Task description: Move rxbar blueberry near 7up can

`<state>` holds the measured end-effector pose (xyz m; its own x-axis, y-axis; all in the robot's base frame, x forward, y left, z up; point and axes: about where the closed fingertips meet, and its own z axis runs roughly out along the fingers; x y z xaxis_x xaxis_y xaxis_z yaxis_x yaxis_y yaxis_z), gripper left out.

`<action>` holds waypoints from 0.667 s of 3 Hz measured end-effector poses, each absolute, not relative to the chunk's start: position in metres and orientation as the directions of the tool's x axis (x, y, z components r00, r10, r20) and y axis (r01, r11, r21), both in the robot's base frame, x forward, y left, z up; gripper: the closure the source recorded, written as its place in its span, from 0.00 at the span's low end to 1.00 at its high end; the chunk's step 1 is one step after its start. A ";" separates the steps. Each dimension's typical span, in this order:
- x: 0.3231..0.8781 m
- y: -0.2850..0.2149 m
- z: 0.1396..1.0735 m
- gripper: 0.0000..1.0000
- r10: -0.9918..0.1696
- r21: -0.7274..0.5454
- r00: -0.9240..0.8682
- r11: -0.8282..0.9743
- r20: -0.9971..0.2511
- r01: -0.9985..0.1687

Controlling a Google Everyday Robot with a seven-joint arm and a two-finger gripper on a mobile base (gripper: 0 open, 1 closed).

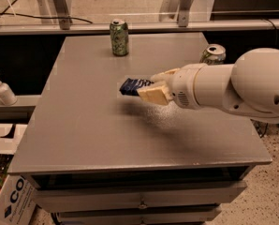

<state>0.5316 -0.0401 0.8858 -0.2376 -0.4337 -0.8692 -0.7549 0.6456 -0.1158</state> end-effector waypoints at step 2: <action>0.540 -0.051 0.890 1.00 -0.449 -0.152 -0.225 0.660 -0.865 -0.736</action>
Offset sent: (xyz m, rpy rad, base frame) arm 0.0234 -0.0289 0.0054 -0.0547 -0.0556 -0.0609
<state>0.5402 -0.0508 0.8902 -0.2246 -0.4494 -0.8646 -0.7360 0.6598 -0.1518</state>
